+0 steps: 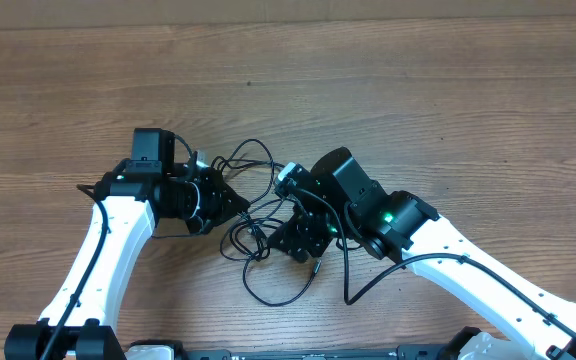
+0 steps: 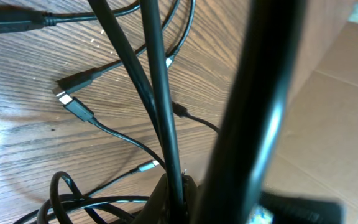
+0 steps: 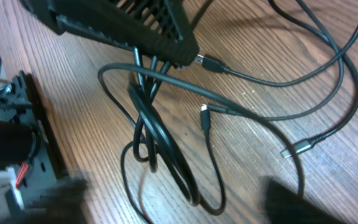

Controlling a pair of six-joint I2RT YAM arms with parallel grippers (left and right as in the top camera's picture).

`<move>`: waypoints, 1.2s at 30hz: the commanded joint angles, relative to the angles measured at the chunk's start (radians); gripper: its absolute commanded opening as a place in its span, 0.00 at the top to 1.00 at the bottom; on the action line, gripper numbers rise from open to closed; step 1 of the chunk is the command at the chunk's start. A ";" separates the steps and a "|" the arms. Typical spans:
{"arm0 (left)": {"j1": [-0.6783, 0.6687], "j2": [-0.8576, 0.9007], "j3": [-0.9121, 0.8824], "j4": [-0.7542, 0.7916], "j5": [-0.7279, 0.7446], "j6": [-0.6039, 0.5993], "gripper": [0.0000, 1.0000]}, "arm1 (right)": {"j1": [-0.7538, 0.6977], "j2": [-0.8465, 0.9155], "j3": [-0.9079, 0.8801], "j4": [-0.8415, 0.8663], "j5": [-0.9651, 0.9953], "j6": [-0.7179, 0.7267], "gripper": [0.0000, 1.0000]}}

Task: Untangle cables

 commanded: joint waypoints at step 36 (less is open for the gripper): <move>0.027 -0.011 0.010 -0.068 -0.380 0.019 0.96 | -0.019 0.038 0.036 0.137 0.018 0.184 0.96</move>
